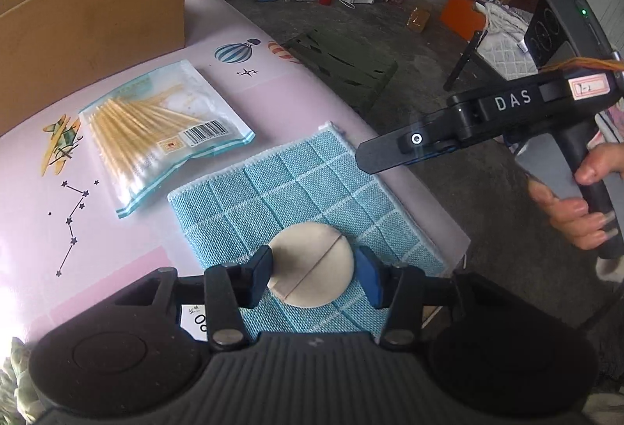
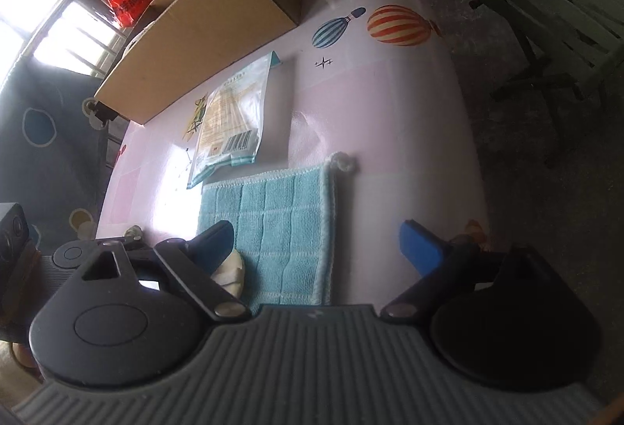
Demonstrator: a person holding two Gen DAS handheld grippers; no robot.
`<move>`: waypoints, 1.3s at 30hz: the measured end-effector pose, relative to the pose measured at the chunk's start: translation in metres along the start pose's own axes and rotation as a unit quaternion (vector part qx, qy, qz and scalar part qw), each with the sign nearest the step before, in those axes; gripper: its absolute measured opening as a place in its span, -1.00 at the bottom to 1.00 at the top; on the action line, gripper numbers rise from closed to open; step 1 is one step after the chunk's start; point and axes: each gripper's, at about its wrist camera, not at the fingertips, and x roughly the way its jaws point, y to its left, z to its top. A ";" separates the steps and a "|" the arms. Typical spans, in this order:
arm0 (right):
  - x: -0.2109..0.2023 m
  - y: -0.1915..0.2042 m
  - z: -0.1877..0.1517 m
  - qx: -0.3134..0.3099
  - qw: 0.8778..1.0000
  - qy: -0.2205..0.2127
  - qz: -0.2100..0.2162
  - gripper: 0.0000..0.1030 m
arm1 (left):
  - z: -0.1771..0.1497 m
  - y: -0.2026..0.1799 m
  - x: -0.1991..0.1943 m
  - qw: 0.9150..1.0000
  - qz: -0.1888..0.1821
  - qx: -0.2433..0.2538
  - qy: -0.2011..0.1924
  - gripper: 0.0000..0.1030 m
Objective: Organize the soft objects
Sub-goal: 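Move the left gripper toward the blue towel with the round puff, then grasp the blue towel edge with the left gripper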
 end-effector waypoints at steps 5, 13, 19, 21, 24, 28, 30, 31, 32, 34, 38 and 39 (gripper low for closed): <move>0.004 0.005 0.001 -0.023 1.000 -0.007 -0.019 0.89 | -0.006 -0.008 -0.002 0.996 0.074 0.055 -0.007 -0.88; 0.006 0.005 0.004 -0.032 0.999 -0.013 -0.028 0.86 | 0.000 0.065 -0.026 0.986 0.140 -0.090 0.000 -0.28; 0.010 -0.005 0.010 0.003 0.999 -0.005 -0.036 0.96 | 0.007 0.085 -0.041 0.971 0.208 -0.114 -0.013 0.50; 0.013 -0.009 0.011 0.010 0.999 -0.006 -0.036 0.97 | 0.009 0.083 -0.048 0.976 0.163 -0.138 -0.041 0.48; 0.015 -0.014 0.010 0.020 0.999 -0.013 -0.038 0.94 | 0.017 0.071 -0.045 0.984 0.096 -0.139 -0.057 0.33; 0.003 -0.015 0.006 0.029 0.998 -0.046 -0.021 0.60 | 0.023 0.060 -0.021 0.989 0.026 -0.142 -0.034 0.11; -0.004 -0.014 0.007 0.029 0.998 -0.059 -0.006 0.55 | 0.023 0.058 -0.006 0.989 0.019 -0.148 -0.018 0.11; -0.006 -0.012 0.009 0.024 0.998 -0.060 0.003 0.55 | 0.022 0.058 -0.002 0.988 0.024 -0.151 -0.012 0.11; -0.006 -0.010 0.010 0.019 0.998 -0.057 0.010 0.55 | 0.022 0.059 0.000 0.988 0.028 -0.155 -0.009 0.11; -0.001 -0.007 0.012 0.007 0.999 -0.045 0.021 0.55 | 0.020 0.063 0.005 0.986 0.040 -0.163 -0.011 0.11; 0.013 0.010 0.013 -0.040 0.999 -0.033 0.003 0.57 | 0.016 0.068 0.008 0.985 0.026 -0.168 -0.017 0.11; 0.015 0.016 0.014 -0.056 0.998 -0.031 -0.003 0.57 | 0.017 0.068 0.008 0.986 0.024 -0.166 -0.018 0.09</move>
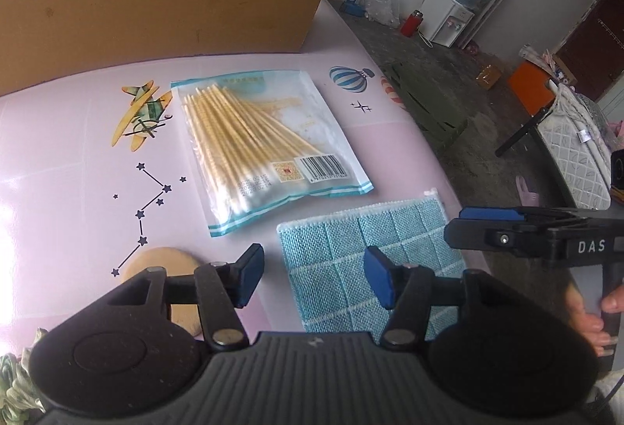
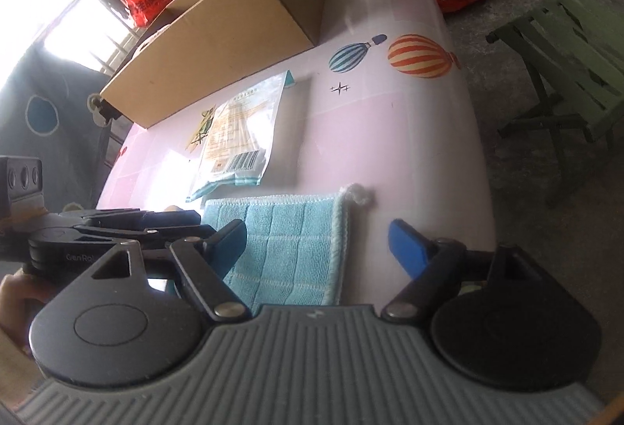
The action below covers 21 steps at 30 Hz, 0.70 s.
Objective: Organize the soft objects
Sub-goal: 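Grasp the blue towel edge with the left gripper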
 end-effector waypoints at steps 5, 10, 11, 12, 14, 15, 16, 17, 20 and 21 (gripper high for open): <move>0.016 0.007 0.003 -0.001 1.000 0.003 0.030 0.47 | -0.003 0.002 0.001 0.999 -0.032 -0.014 -0.015 -0.11; 0.020 -0.017 0.006 0.105 0.991 0.007 0.084 -0.15 | -0.004 0.015 0.007 0.996 -0.059 -0.065 -0.010 -0.75; 0.024 -0.024 0.004 0.134 0.986 0.014 0.100 -0.24 | -0.004 0.018 0.008 0.995 -0.066 -0.074 -0.012 -0.76; 0.027 -0.029 0.002 0.151 0.982 0.018 0.110 -0.43 | -0.004 0.020 0.008 0.994 -0.070 -0.080 -0.011 -0.77; 0.033 -0.030 -0.004 0.169 0.978 0.035 0.120 -0.74 | -0.003 0.021 0.010 0.994 -0.072 -0.087 -0.009 -0.79; 0.033 -0.030 -0.007 0.177 0.976 0.031 0.119 -0.77 | -0.004 0.020 0.009 0.994 -0.073 -0.087 -0.009 -0.81; 0.032 -0.029 -0.008 0.178 0.977 0.031 0.117 -0.79 | -0.004 0.019 0.008 0.993 -0.075 -0.085 -0.011 -0.81; 0.029 -0.026 -0.008 0.171 0.979 0.025 0.105 -0.80 | -0.003 0.018 0.005 0.993 -0.082 -0.084 -0.015 -0.81; 0.015 -0.009 -0.003 0.134 0.986 0.007 0.098 -0.79 | 0.004 0.010 -0.016 0.993 -0.091 -0.070 -0.037 -0.81; 0.010 -0.004 0.001 0.128 0.986 0.003 0.104 -0.80 | 0.010 0.006 -0.027 0.992 -0.094 -0.064 -0.048 -0.81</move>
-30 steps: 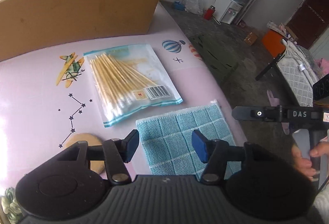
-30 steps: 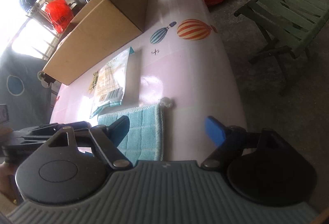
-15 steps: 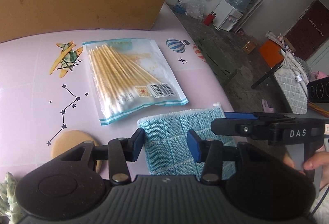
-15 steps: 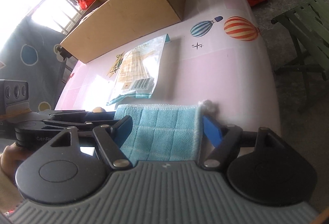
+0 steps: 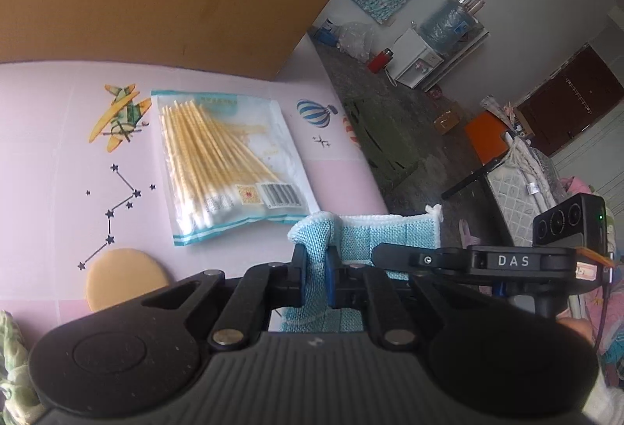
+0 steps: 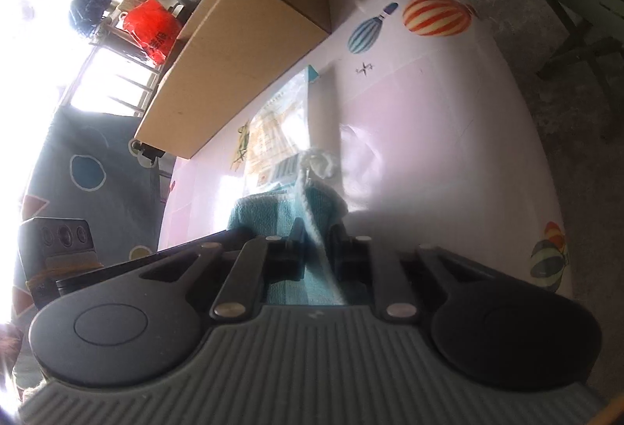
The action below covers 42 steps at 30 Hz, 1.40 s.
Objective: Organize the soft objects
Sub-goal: 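Grasp the blue towel edge with the left gripper, then carry the blue towel into the box and open the left gripper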
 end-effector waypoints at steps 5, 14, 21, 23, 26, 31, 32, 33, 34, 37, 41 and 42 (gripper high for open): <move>-0.024 0.050 0.046 -0.039 0.997 -0.049 0.054 -0.79 | 0.053 -0.017 -0.043 0.997 0.008 0.025 -0.068 -0.81; 0.049 0.143 0.234 -0.084 0.991 -0.088 0.047 -0.78 | 0.236 0.008 -0.037 0.982 0.114 0.065 -0.133 -0.81; 0.189 0.170 0.345 -0.135 0.984 -0.048 -0.109 -0.74 | 0.325 0.068 0.052 0.973 0.210 0.040 -0.092 -0.81; 0.236 0.170 0.361 -0.163 0.972 -0.022 -0.166 -0.71 | 0.334 0.084 0.079 0.969 0.232 0.032 -0.081 -0.81; 0.288 0.169 0.377 -0.202 0.952 -0.013 -0.229 -0.66 | 0.346 0.108 0.111 0.964 0.251 0.015 -0.082 -0.81; 0.324 0.173 0.387 -0.244 0.922 -0.026 -0.301 -0.49 | 0.364 0.139 0.141 0.963 0.263 0.000 -0.061 -0.31; 0.328 0.177 0.387 -0.257 0.916 -0.027 -0.308 -0.47 | 0.365 0.138 0.142 0.956 0.283 0.016 -0.069 -0.20; 0.327 0.178 0.386 -0.268 0.910 -0.035 -0.313 -0.35 | 0.365 0.136 0.140 0.956 0.283 0.027 -0.075 -0.23; 0.325 0.180 0.384 -0.277 0.906 -0.046 -0.316 -0.27 | 0.365 0.135 0.138 0.959 0.274 0.031 -0.073 -0.43; 0.303 0.172 0.379 -0.258 0.926 -0.050 -0.271 -0.27 | 0.371 0.138 0.135 0.973 0.228 0.022 -0.038 -0.98; 0.285 0.162 0.369 -0.243 0.936 -0.056 -0.249 -0.30 | 0.365 0.157 0.155 0.973 0.231 -0.017 0.015 -0.98; 0.282 0.161 0.366 -0.243 0.936 -0.056 -0.247 -0.30 | 0.363 0.164 0.161 0.973 0.228 -0.032 0.028 -0.97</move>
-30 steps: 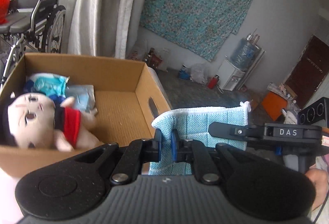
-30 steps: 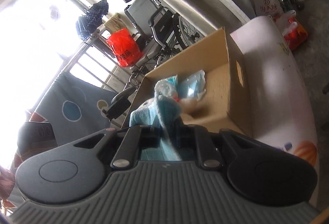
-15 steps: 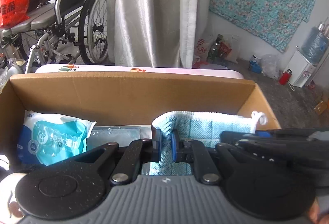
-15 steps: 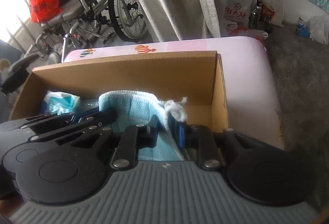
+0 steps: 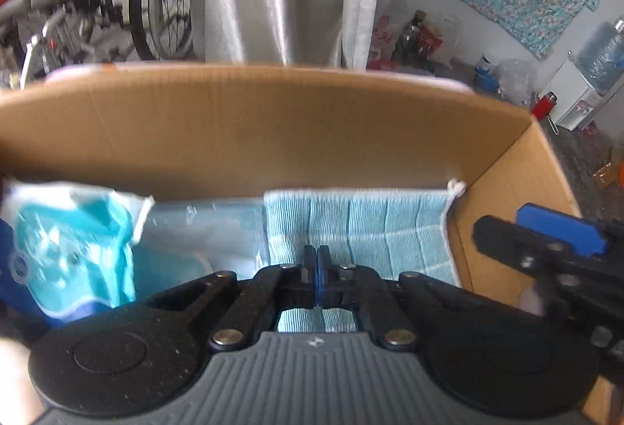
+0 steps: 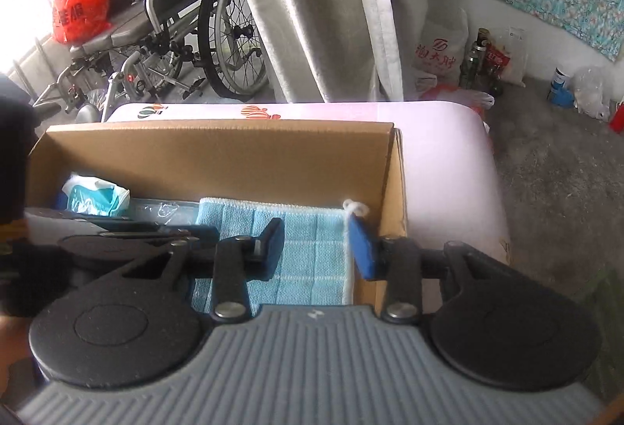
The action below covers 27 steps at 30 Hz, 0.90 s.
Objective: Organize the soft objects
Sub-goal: 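Carry the blue towel into the box and open the left gripper, then grasp the cotton-swab bag with the left gripper and lift it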
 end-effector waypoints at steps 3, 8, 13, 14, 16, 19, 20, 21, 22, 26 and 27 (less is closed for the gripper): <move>-0.011 -0.003 -0.008 0.013 1.000 -0.001 0.017 -0.29 | -0.006 0.007 0.006 1.000 -0.006 -0.005 -0.006 -0.94; -0.045 -0.002 -0.024 0.006 0.999 -0.033 0.019 -0.28 | -0.010 0.003 -0.042 0.999 -0.003 0.021 -0.046 -0.67; -0.118 0.008 -0.049 -0.023 0.994 -0.084 0.061 -0.26 | -0.066 -0.006 -0.140 0.985 -0.014 0.082 -0.149 -0.62; -0.136 0.009 -0.056 -0.029 0.993 -0.092 0.073 -0.24 | -0.081 -0.007 -0.155 0.982 -0.019 0.095 -0.159 -0.62; -0.169 0.008 -0.070 -0.037 0.990 -0.094 0.100 -0.19 | -0.116 -0.012 -0.188 0.980 -0.044 0.116 -0.158 -0.62; -0.222 -0.005 -0.098 -0.028 0.985 -0.101 0.137 -0.02 | -0.162 -0.014 -0.220 0.982 -0.073 0.115 -0.135 -0.52; -0.239 -0.011 -0.109 -0.020 0.984 -0.098 0.146 0.01 | -0.177 -0.013 -0.224 0.983 -0.082 0.113 -0.120 -0.50; -0.249 -0.017 -0.119 -0.010 0.984 -0.094 0.152 0.03 | -0.192 -0.013 -0.227 0.984 -0.090 0.113 -0.102 -0.47; -0.259 -0.023 -0.133 0.003 0.983 -0.087 0.162 0.08 | -0.210 -0.014 -0.222 0.986 -0.096 0.111 -0.083 -0.47; -0.253 -0.050 -0.191 0.089 0.974 -0.010 0.206 0.13 | -0.263 -0.017 -0.188 0.988 -0.107 0.108 -0.013 -0.40; -0.246 -0.053 -0.206 0.100 0.974 0.005 0.205 0.15 | -0.273 -0.015 -0.178 0.989 -0.115 0.097 -0.001 -0.25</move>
